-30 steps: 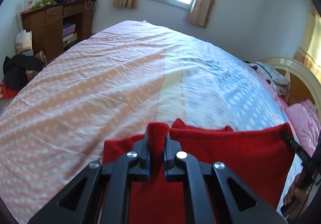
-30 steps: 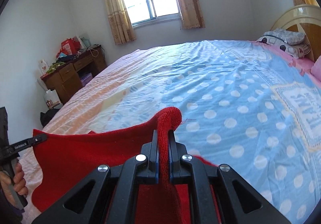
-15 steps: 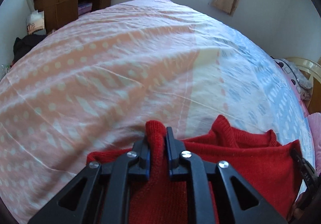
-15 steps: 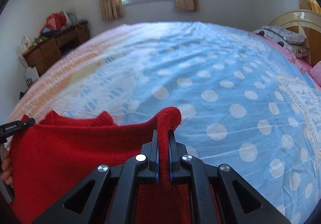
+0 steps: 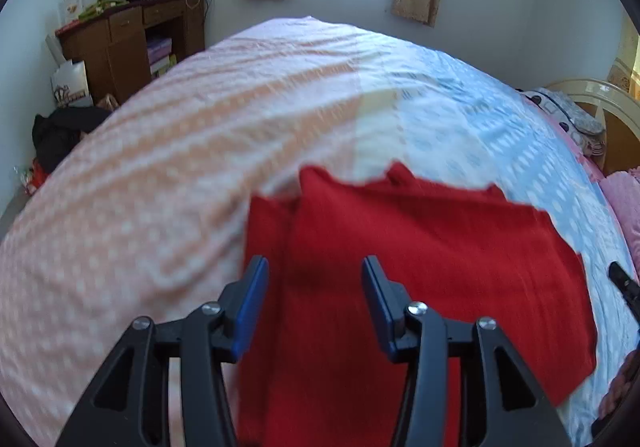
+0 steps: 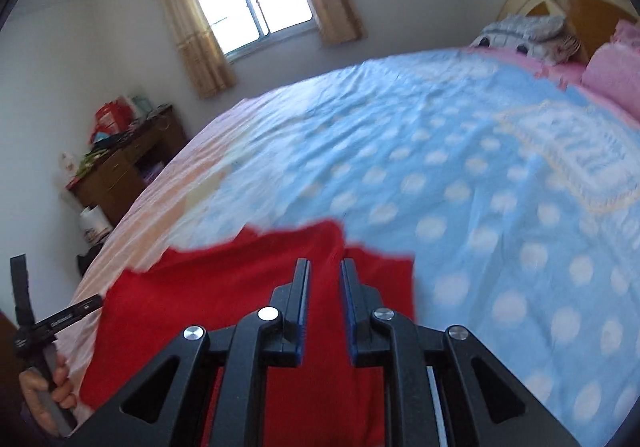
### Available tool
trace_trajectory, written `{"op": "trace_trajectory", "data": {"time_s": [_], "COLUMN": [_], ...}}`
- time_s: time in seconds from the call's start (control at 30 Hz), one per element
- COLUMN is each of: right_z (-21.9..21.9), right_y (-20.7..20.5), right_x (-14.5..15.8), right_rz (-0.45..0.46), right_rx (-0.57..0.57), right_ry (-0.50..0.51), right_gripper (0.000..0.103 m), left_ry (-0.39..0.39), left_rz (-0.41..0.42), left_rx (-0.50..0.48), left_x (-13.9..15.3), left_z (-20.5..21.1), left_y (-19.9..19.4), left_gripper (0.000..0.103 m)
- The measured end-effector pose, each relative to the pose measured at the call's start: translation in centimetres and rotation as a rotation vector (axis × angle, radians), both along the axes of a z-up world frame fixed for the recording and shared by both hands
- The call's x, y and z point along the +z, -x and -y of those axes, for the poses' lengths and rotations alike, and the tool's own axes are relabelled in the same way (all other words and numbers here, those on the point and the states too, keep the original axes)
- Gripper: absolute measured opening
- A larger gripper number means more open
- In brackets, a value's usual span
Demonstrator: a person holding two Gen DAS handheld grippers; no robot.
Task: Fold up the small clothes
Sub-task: 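Open both grippers and withdraw from the folded sweater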
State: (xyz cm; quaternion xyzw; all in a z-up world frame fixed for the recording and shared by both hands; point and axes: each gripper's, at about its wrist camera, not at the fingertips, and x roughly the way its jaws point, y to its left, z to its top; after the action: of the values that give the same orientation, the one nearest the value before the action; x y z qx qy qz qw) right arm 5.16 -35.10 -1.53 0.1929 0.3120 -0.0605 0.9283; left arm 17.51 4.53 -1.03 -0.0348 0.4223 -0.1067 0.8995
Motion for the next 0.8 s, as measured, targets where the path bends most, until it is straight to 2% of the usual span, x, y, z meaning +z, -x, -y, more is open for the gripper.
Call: {"op": "trace_trajectory", "data": {"time_s": [0.17,0.23,0.27,0.43,0.67,0.8], "right_z": [-3.1,-3.2,-3.2,-3.2,-3.2,-3.1], "right_y": [2.0,1.9,1.9,2.2,2.2,2.1], "right_x": [-3.1,-5.1,-5.8,-5.8,-5.7,-5.8], "right_rz": [-0.063,-0.122,-0.117,-0.081,-0.068,-0.069], "right_rx": [0.028,0.021,0.021,0.018,0.019,0.019], "right_ry": [0.020,0.024,0.028,0.049,0.056,0.056], "right_gripper": [0.015,0.015,0.015,0.015,0.015,0.015], "left_ry": [-0.041,-0.099,-0.133,-0.175,-0.232,-0.218], "left_rz": [-0.001,0.029,0.056,0.083,0.089,0.029], "left_rx": [0.010,0.016,0.025,0.057,0.078,0.055], "left_x": [-2.0,-2.4,-2.4,-2.9,-3.0,-1.9], "left_z": [2.0,2.9,3.2,3.5,3.6,3.0], "left_y": [4.2,4.9,5.2,5.0,5.5,6.2], "left_gripper": [0.051,0.056,0.058,0.068,0.074,0.074]}}
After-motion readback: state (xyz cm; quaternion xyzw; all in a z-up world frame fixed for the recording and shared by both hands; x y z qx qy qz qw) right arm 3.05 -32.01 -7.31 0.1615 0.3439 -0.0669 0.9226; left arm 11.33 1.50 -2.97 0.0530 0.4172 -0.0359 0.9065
